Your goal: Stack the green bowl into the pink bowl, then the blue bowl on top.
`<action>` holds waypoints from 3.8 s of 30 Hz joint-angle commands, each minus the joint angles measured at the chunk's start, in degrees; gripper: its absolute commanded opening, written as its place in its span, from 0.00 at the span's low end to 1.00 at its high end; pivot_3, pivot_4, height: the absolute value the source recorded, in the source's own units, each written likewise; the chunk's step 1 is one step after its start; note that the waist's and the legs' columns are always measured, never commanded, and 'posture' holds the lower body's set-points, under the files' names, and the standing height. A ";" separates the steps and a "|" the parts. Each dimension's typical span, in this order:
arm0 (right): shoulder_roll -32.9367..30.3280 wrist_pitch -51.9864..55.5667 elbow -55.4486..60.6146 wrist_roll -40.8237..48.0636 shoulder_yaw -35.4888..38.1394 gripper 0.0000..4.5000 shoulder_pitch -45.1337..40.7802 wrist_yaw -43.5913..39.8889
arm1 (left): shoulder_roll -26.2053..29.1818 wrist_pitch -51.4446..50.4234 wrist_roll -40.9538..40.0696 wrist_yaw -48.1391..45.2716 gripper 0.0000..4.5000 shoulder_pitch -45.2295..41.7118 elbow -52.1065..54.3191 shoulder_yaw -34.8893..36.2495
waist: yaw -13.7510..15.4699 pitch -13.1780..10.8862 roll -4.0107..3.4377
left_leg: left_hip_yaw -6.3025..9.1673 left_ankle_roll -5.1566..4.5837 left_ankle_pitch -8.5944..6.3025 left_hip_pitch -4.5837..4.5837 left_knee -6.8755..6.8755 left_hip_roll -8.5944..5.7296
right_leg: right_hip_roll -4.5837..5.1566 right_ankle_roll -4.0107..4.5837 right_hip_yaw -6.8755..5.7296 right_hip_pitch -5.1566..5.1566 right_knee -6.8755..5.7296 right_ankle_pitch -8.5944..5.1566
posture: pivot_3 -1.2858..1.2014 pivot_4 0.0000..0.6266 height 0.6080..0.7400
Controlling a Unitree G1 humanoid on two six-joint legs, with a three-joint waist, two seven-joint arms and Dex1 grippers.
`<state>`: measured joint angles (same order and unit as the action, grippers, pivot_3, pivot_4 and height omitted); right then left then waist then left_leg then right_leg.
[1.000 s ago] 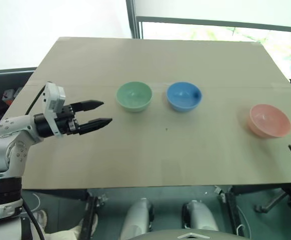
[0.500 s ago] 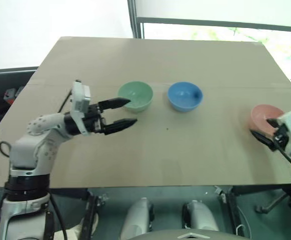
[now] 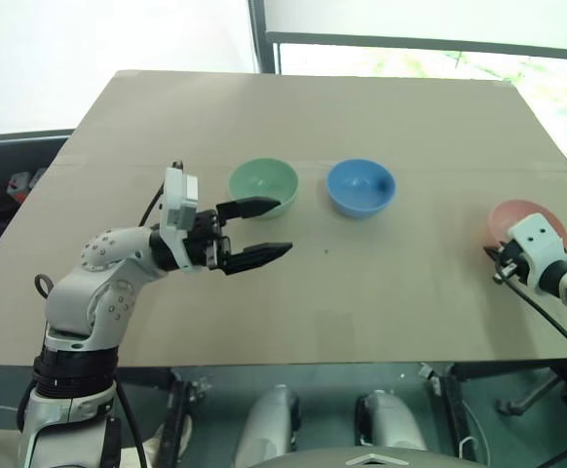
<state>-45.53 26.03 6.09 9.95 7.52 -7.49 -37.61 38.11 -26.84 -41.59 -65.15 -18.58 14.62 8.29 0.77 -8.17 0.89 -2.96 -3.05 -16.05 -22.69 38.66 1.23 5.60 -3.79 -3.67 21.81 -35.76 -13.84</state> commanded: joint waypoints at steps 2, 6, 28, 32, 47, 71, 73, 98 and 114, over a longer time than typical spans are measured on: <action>4.96 6.66 20.00 8.04 -7.33 0.03 -0.91 -3.00 | 0.34 2.82 2.45 -1.64 0.91 1.60 -0.30 -1.42 | -0.47 0.00 -0.01 | 0.01 0.02 0.01 0.01 -0.04 0.10 | -0.13 0.01 0.01 0.01 0.02 0.00 | 0.52 0.24 1.00; 8.94 7.81 19.24 2.06 -18.16 0.03 -4.23 -0.87 | 0.23 4.72 4.45 -2.23 0.91 1.43 -1.42 -2.66 | -0.05 -0.02 -0.02 | 0.04 0.06 0.03 0.01 -0.03 0.08 | -0.12 0.02 -0.03 0.01 0.01 0.00 | 0.52 0.24 1.00; 16.72 10.49 28.82 10.42 -12.13 1.00 -12.00 1.51 | 3.37 12.07 45.13 17.01 0.91 -14.41 -15.03 -20.97 | 0.19 0.00 0.10 | 0.16 -0.01 -0.02 -0.07 0.18 -0.16 | -0.14 0.00 -0.11 -0.07 -0.06 0.00 | 0.52 0.24 1.00; 17.17 9.80 29.10 8.85 -13.60 1.00 -12.00 3.01 | 1.34 13.70 50.63 17.72 0.91 -19.05 -22.39 -25.51 | 0.04 -0.01 0.09 | 0.13 -0.02 -0.02 -0.21 0.07 -0.19 | -0.15 0.00 -0.10 0.05 -0.10 0.01 | 0.52 0.24 1.00; 16.47 10.02 32.87 9.10 -10.04 1.00 -8.17 6.40 | -2.59 18.93 50.29 13.18 0.02 -25.83 -29.11 -25.14 | 0.13 -0.03 0.12 | 0.13 -0.01 -0.01 -0.25 0.01 -0.18 | -0.15 -0.01 -0.13 0.08 -0.08 0.01 | 0.52 0.24 1.00; 16.02 -5.25 53.91 17.83 25.47 1.00 43.41 6.81 | -21.73 43.30 40.06 -17.08 0.02 -43.31 -46.01 -34.44 | 0.20 -0.12 0.20 | 0.15 -0.17 -0.10 -0.16 0.36 -0.19 | -0.15 -0.03 -0.02 -0.09 -0.05 0.00 | 0.52 0.24 1.00; 15.43 -8.74 53.91 19.11 25.40 1.00 46.50 8.62 | -22.39 44.31 39.88 -17.83 0.10 -44.40 -48.52 -33.75 | 0.19 -0.12 0.21 | 0.15 -0.28 -0.17 -0.17 0.37 -0.19 | -0.15 -0.03 -0.02 -0.08 -0.04 0.00 | 0.52 0.24 1.00; -1.25 -4.19 7.74 2.50 -14.57 1.00 -20.72 4.77 | -8.33 11.42 15.28 0.09 0.89 -9.36 -10.72 -3.10 | -0.08 -0.37 0.28 | 0.26 -0.20 -0.12 -0.32 0.44 -0.03 | -0.10 -0.02 0.09 0.01 -0.01 0.01 | 0.52 0.24 1.00; 8.64 -46.85 -43.30 -17.31 -26.67 1.00 -50.50 -6.91 | -1.53 11.52 7.69 4.18 0.89 12.49 8.48 5.87 | -0.92 -0.57 -0.06 | 0.18 -0.14 -0.10 -0.27 0.24 -0.21 | -0.12 -0.02 0.20 0.02 0.00 0.01 | 0.52 0.24 1.00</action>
<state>-34.67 -10.41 -36.10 -4.54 -18.63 -55.27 -41.17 35.94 -15.98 -32.95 -61.74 -6.20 20.34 13.06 -0.15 -8.74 0.83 -2.82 -3.19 -16.15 -22.90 38.87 1.02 5.52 -3.81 -3.41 21.84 -35.71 -13.84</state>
